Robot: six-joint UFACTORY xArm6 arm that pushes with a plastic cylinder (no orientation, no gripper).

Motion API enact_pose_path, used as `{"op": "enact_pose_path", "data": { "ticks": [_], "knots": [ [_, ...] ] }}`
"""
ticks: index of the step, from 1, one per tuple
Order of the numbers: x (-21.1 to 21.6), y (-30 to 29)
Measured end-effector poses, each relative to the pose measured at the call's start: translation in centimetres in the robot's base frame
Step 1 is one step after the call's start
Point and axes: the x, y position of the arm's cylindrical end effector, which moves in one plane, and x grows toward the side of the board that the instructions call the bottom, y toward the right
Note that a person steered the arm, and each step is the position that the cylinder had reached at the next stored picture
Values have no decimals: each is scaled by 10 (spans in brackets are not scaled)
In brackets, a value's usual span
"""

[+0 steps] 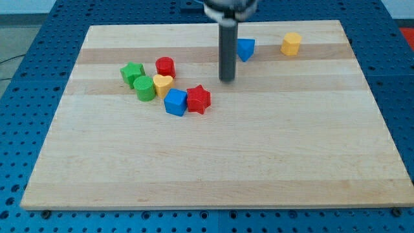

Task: Move the green star towards top left of the board

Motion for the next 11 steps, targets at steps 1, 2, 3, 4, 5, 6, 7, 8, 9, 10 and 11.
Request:
{"op": "enact_pose_path", "data": {
  "ticks": [1,2,3,4,5,6,7,8,9,10,11],
  "knots": [
    [79,3],
    [82,-55],
    [81,-99],
    [35,-105],
    [-9,-105],
    [-39,-89],
    [-64,-74],
    [-82,-46],
    [-84,-46],
    [-80,-23],
    [-34,-60]
  ]
}}
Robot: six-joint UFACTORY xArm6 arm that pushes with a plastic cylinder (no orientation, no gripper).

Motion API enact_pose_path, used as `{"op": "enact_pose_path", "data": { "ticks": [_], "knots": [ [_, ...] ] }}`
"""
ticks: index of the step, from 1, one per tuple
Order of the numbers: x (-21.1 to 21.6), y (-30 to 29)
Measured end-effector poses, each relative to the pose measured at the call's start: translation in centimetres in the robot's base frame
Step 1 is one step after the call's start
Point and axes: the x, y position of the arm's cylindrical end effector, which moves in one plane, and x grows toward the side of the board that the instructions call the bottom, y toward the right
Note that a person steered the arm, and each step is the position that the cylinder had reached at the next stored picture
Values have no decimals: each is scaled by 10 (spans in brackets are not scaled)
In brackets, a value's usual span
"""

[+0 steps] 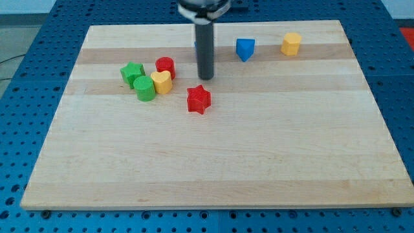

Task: Move the green star towards top left of the board

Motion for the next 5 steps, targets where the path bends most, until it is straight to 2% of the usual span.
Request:
{"op": "enact_pose_path", "data": {
  "ticks": [1,2,3,5],
  "knots": [
    [20,-78],
    [-10,-148],
    [-51,-166],
    [-31,-171]
  ]
}}
